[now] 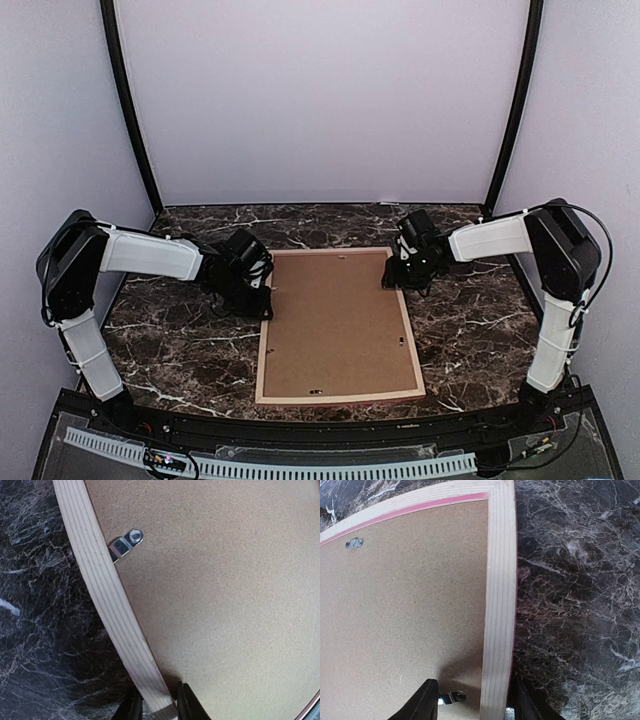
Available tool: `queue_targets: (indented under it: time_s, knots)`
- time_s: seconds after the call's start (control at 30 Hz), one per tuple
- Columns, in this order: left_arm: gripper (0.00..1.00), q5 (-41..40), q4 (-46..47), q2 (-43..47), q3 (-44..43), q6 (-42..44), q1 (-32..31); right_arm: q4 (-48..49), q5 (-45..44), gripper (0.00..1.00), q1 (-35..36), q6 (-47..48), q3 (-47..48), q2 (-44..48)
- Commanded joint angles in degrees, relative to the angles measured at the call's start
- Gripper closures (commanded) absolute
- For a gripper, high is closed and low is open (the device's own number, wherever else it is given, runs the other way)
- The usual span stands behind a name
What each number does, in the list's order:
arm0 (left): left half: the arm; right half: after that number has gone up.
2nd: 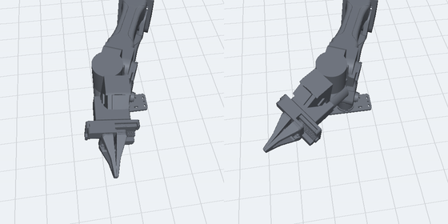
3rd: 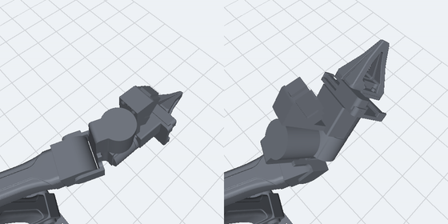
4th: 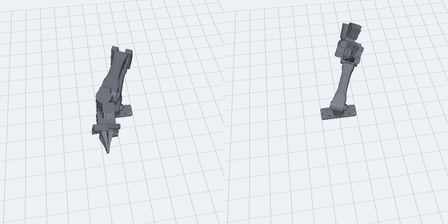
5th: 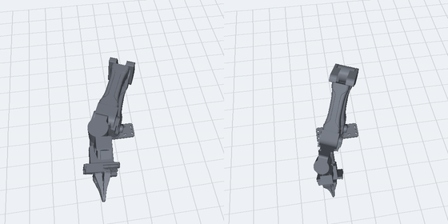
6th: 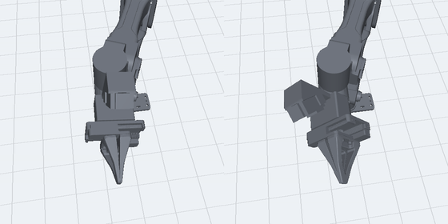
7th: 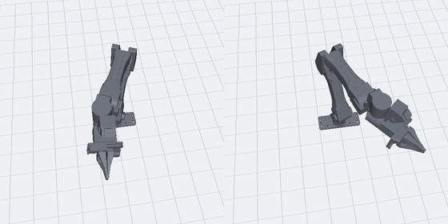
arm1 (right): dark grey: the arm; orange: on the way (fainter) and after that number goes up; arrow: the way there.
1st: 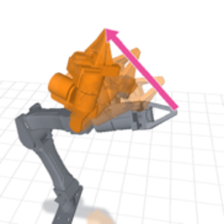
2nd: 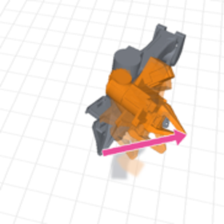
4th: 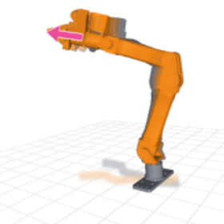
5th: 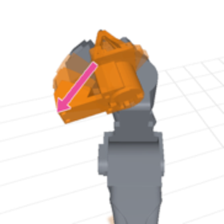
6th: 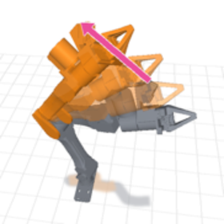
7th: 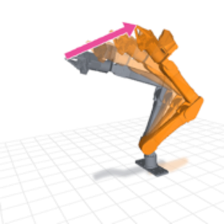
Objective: Put the photo into the frame
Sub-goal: Press the fastener onto the backboard.
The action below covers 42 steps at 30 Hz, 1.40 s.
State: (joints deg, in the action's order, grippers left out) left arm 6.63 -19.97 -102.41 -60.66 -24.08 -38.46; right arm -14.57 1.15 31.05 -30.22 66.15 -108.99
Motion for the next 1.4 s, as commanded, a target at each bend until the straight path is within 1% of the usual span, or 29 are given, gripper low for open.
queue_targets:
  time_s: [0.0, 0.17, 0.33, 0.43, 0.63, 1.17, 1.27, 1.37]
  knots:
    - [0.77, -0.12, -2.36, -0.50, 1.95, 1.93, -0.21, -1.07, -0.88, 0.49, 0.68, 1.66, -0.23, -0.74]
    - [0.77, -0.05, -2.52, -0.51, 1.93, 2.00, -0.21, -2.98, -2.20, 0.51, 0.59, 4.17, -0.10, -0.50]
    - [0.77, -0.10, -2.69, -0.51, 1.97, 2.18, -0.17, -4.58, -1.33, 0.55, 0.26, 6.99, 0.75, -0.90]
    - [0.77, -0.20, -2.80, -0.42, 2.04, 2.19, -0.17, -5.93, 0.85, 0.58, 0.00, 9.26, 1.64, -1.42]
    - [0.77, -0.27, -2.90, -0.25, 2.08, 2.10, -0.21, -8.35, 2.45, 0.66, -1.61, 12.99, 2.49, -1.41]
    - [0.77, -0.13, -3.03, -0.31, 2.17, 2.19, -0.17, -9.14, 5.54, 0.79, -2.92, 16.52, 3.59, -2.78]
    - [0.77, -0.05, -3.02, -0.31, 2.13, 2.27, -0.17, -9.38, 6.32, 0.80, -3.02, 17.98, 3.85, -2.94]
    - [0.77, -0.04, -3.16, -0.33, 1.94, 2.34, -0.17, -9.85, 7.21, 0.80, -3.03, 19.18, 4.39, -3.13]
